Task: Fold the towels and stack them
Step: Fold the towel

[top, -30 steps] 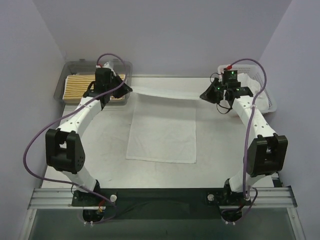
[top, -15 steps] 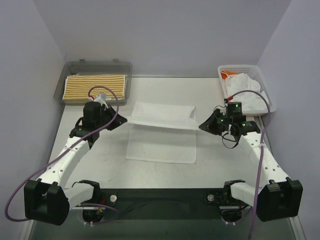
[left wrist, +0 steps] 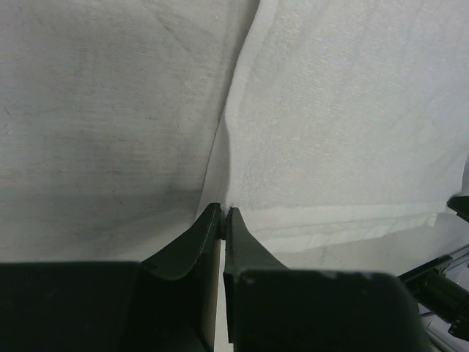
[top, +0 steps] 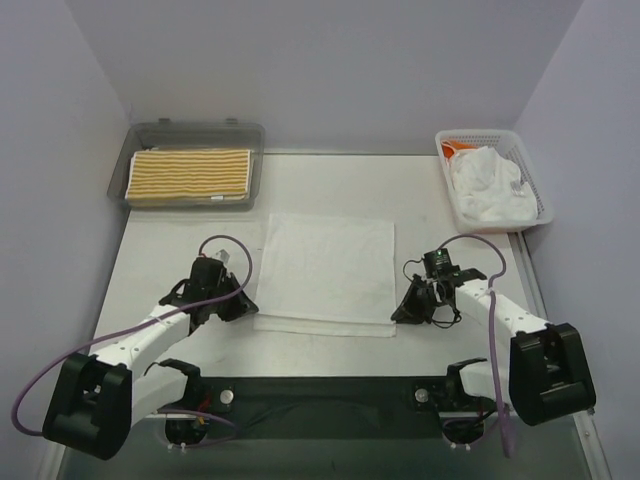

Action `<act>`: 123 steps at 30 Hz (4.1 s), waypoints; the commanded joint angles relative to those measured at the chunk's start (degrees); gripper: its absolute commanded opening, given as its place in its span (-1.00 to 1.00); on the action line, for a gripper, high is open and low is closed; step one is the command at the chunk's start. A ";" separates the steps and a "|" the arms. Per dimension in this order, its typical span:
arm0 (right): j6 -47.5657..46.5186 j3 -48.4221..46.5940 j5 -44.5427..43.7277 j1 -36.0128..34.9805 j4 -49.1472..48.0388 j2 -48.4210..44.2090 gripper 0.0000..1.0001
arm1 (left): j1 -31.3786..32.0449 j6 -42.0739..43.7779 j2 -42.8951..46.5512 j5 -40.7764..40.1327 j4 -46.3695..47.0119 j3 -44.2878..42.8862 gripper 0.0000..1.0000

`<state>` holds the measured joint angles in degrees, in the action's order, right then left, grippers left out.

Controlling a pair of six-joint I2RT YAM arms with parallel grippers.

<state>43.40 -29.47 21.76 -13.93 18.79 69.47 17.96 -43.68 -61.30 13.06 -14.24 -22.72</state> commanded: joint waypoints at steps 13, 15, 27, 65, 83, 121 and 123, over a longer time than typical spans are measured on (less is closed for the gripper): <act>-2.35 -9.98 -3.82 1.10 7.13 -1.34 -1.00 | 0.41 1.58 3.28 -3.65 -7.19 -12.60 -1.00; -3.05 -13.23 -4.27 1.10 10.65 -2.84 -1.00 | 0.41 1.23 4.86 -3.66 -9.13 -16.02 -1.00; -0.95 -6.85 -2.34 -0.30 16.46 -11.38 -1.00 | 3.23 -5.71 16.74 -1.54 -14.33 -5.86 -1.00; 4.42 3.01 2.84 -9.09 11.28 -9.38 -1.00 | 3.49 -2.20 11.38 -12.53 -16.70 -2.07 -1.00; 3.81 5.22 -3.65 -10.59 4.59 1.27 -1.00 | 4.37 -5.01 4.96 -9.55 -9.41 3.03 -1.00; 3.55 3.02 -6.72 -9.62 11.01 -5.34 -1.00 | 6.39 -3.95 6.11 -8.85 -12.31 -2.87 -1.00; 2.84 2.93 -7.08 -9.10 9.96 -3.30 -1.00 | 6.65 -4.22 5.05 -8.40 -11.34 -2.07 -1.00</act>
<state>48.05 -26.65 19.46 -23.66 29.15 63.57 24.58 -47.22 -55.42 4.03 -30.72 -24.95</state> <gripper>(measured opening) 0.077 0.127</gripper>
